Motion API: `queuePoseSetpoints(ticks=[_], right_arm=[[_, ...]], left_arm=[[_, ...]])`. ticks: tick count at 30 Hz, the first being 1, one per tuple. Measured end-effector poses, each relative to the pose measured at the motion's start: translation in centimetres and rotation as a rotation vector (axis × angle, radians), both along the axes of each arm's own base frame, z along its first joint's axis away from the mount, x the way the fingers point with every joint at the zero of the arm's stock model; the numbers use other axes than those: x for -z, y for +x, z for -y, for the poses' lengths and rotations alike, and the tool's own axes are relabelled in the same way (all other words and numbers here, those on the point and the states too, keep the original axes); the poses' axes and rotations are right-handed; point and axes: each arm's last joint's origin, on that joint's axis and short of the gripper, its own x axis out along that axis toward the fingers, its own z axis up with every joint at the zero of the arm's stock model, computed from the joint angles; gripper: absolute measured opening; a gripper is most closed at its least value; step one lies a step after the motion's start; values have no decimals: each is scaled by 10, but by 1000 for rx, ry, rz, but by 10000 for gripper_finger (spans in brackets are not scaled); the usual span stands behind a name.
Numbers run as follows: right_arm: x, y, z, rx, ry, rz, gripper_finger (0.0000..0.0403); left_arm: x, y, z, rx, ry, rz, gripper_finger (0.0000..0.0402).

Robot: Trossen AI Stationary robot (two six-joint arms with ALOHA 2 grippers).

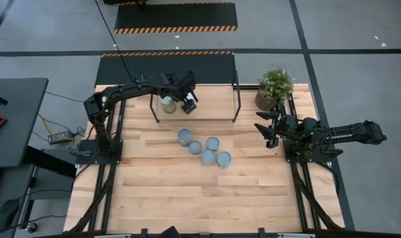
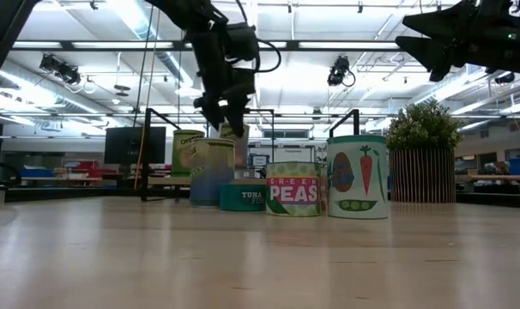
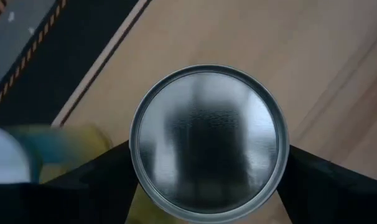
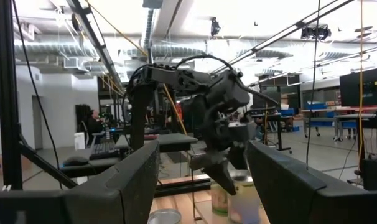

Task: Pick and place cans onto a shelf
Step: Put the canned peaches on the shelf

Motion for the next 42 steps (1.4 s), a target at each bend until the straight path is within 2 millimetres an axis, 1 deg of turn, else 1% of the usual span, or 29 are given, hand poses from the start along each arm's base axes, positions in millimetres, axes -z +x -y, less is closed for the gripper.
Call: queuePoseSetpoints(ticks=[6, 8, 17, 21, 25, 32, 34, 38, 42], right_arm=[[0, 0, 0, 1, 0, 4, 250], [0, 1, 0, 2, 0, -1, 250], [0, 1, 0, 0, 0, 3, 250], [0, 1, 0, 1, -1, 3, 250], [0, 1, 0, 1, 0, 3, 250], [0, 1, 0, 0, 0, 3, 250], [0, 1, 0, 1, -1, 3, 250], [0, 1, 0, 0, 0, 3, 250], [0, 1, 0, 0, 0, 3, 250]], left_arm=[[10, 8, 5, 90, 1, -40, 328], [11, 11, 7, 104, 10, -31, 334], [14, 12, 7, 128, 15, -46, 395], [12, 13, 6, 123, 41, -53, 394], [6, 16, 6, 146, 105, -71, 392], [5, 21, 16, 202, 224, -140, 392], [4, 22, 18, 192, 261, -157, 392], [3, 21, 15, 146, 310, -181, 392], [3, 20, 12, 113, 318, -179, 392]])
